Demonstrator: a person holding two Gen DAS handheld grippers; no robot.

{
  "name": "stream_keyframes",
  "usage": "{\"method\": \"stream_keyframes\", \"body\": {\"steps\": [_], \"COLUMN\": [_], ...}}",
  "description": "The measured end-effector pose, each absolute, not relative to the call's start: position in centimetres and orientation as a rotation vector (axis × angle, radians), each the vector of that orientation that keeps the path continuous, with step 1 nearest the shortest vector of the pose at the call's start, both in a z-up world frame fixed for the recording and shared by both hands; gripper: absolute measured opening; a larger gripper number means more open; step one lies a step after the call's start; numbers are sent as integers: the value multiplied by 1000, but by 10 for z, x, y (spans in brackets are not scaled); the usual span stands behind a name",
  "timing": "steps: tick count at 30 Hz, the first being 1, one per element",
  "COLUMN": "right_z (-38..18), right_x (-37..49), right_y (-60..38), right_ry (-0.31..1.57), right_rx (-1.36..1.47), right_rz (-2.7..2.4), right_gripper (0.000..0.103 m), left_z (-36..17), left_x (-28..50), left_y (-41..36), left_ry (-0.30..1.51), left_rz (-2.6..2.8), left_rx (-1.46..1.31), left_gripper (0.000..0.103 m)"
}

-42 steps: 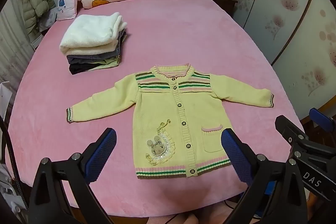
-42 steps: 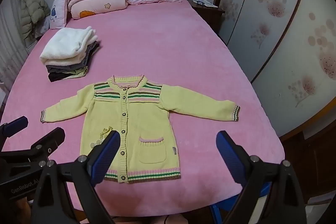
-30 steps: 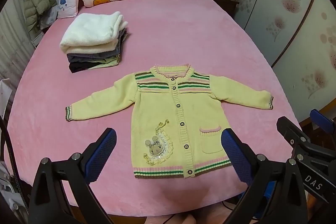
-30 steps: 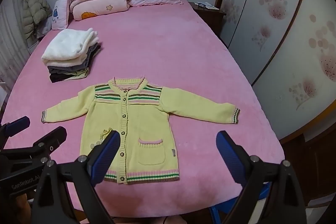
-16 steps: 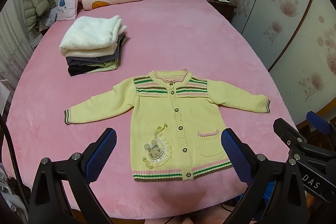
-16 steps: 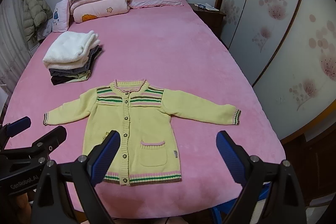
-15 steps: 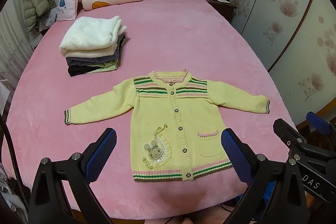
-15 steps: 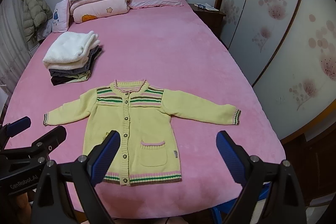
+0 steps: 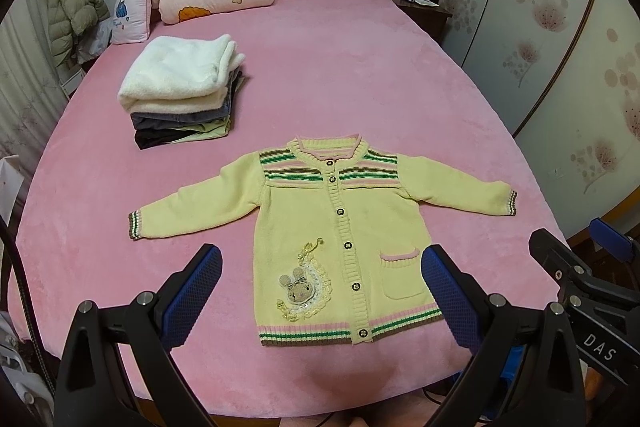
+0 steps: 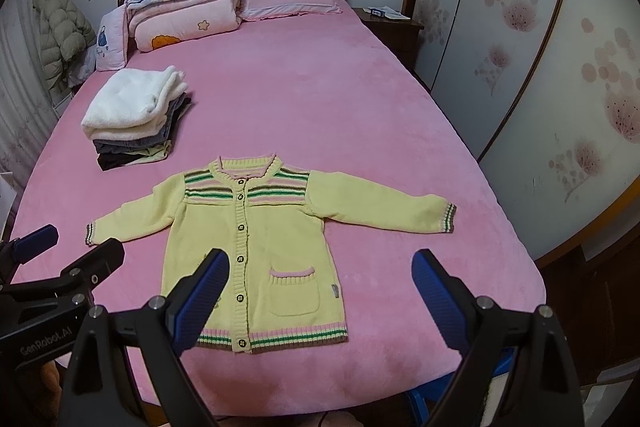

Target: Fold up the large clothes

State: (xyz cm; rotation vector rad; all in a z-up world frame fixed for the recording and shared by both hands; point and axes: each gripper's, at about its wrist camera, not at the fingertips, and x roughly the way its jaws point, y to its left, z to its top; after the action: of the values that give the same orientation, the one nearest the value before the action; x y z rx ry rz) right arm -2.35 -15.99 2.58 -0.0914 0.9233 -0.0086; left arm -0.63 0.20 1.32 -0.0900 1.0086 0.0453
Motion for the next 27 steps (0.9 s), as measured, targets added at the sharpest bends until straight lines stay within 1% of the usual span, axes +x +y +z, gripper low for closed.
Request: {"method": "stream_keyframes", "body": {"steps": [27], "right_z": [24], "right_x": [-29], "right_y": [-163], "right_ry": [922], "right_rx": [-64], "right_rz": [-2], "right_gripper": [93], "left_z": [19], "left_x": [-12], "left_y": [-3], "left_ry": [985], "left_rz": [49], "left_rx": [-65], "left_gripper": [99]}}
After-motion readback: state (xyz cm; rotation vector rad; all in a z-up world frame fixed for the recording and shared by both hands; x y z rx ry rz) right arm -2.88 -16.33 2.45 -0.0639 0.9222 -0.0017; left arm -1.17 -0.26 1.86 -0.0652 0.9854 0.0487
